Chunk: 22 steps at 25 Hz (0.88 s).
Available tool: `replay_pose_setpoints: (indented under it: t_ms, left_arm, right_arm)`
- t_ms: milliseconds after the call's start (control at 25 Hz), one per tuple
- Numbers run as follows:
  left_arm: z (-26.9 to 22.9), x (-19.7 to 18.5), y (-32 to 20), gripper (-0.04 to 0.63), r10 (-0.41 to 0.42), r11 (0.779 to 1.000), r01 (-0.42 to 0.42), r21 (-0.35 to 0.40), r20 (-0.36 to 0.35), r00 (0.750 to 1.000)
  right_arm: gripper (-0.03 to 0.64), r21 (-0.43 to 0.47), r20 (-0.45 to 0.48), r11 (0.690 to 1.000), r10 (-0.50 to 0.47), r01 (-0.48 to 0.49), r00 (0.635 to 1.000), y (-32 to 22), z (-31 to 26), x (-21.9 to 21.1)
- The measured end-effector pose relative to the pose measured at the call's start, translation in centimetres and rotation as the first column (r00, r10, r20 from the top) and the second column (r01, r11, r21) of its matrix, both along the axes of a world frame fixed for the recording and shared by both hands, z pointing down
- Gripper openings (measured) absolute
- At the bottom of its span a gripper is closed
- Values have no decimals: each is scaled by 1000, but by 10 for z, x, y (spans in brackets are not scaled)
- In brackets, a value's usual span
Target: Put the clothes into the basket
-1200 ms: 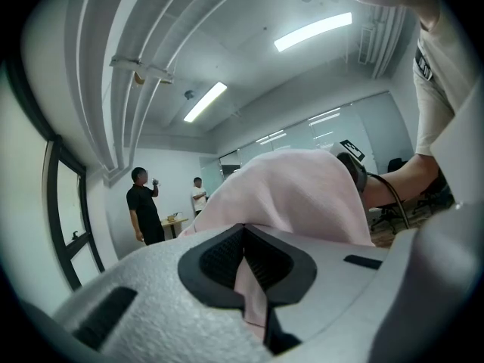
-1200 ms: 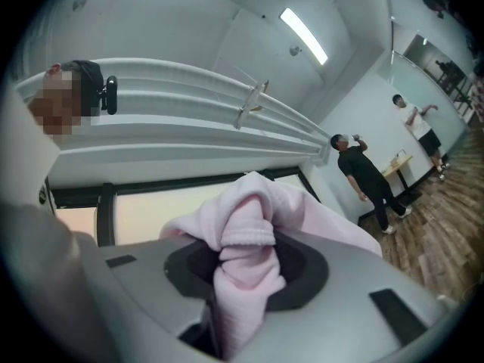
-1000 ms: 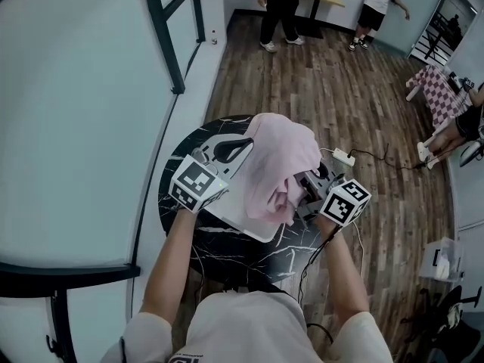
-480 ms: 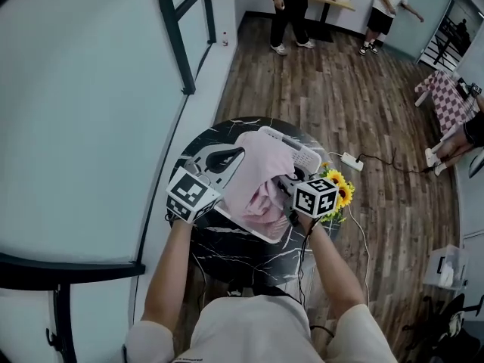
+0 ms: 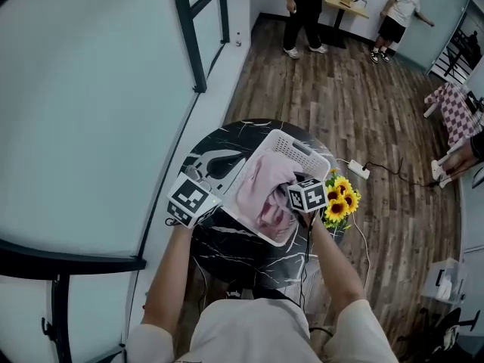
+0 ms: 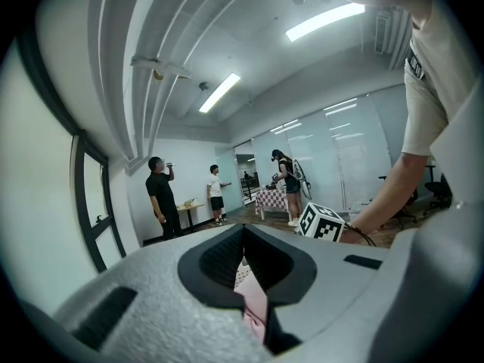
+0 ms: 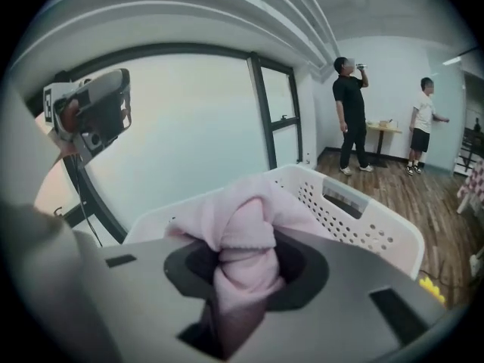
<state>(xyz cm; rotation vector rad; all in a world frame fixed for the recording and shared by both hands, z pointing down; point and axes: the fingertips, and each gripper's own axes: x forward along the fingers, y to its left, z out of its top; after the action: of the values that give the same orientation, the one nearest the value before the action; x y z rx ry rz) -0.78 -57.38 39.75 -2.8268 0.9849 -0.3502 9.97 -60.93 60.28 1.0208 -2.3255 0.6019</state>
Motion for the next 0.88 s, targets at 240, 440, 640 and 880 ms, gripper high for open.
replay_pose_setpoints:
  t_ms: [240, 440, 640, 880]
  left_arm:
    - [10, 11, 5, 15, 16, 1000, -15, -18, 18, 1000]
    - [11, 19, 6, 15, 38, 999, -37, -26, 17, 999]
    - [14, 23, 9, 15, 51, 998, -50, -31, 19, 999]
    - [30, 22, 14, 15, 53, 997, -52, -61, 12, 999]
  right_arm:
    - [304, 29, -87, 997, -67, 70, 994, -6, 15, -9]
    - [457, 48, -163, 991, -116, 125, 980, -8, 12, -14]
    - [456, 91, -125, 990, -97, 109, 987, -9, -1, -18]
    - [407, 221, -36, 974, -38, 45, 999, -14, -37, -20]
